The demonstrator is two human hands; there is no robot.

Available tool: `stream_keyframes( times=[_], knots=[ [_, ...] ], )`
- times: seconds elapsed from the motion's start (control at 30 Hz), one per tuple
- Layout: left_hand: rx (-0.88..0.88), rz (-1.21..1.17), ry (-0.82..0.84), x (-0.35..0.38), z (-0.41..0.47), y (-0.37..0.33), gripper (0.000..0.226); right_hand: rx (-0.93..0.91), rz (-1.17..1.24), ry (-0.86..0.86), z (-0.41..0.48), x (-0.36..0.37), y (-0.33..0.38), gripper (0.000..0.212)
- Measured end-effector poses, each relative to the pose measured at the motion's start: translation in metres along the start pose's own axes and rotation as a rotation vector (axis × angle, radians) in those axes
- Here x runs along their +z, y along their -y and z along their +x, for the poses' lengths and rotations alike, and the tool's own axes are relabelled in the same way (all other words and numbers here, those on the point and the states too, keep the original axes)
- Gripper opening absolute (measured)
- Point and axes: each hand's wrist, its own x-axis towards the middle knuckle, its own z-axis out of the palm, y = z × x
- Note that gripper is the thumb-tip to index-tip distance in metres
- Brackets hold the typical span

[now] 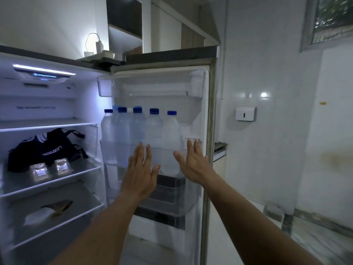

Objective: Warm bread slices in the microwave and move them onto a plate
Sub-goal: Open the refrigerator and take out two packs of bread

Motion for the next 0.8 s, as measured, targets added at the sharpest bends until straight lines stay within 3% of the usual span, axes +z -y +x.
stream_keyframes(
  times=[0.23, 0.4, 0.57, 0.8],
  knots=[
    [0.019, 0.126, 0.015, 0.036, 0.055, -0.011, 0.075, -0.064, -0.019, -0.087, 0.043, 0.004, -0.052, 0.080],
    [0.024, 0.217, -0.093, 0.069, 0.085, -0.014, 0.077, -0.138, -0.078, -0.143, 0.071, 0.007, -0.078, 0.077],
    [0.023, 0.264, -0.178, 0.099, 0.108, -0.021, 0.078, -0.133, -0.149, -0.197, 0.106, 0.013, -0.108, 0.089],
    [0.016, 0.333, -0.208, 0.122, 0.126, -0.026, 0.074, -0.159, -0.065, -0.129, 0.138, 0.011, -0.133, 0.090]
  ],
)
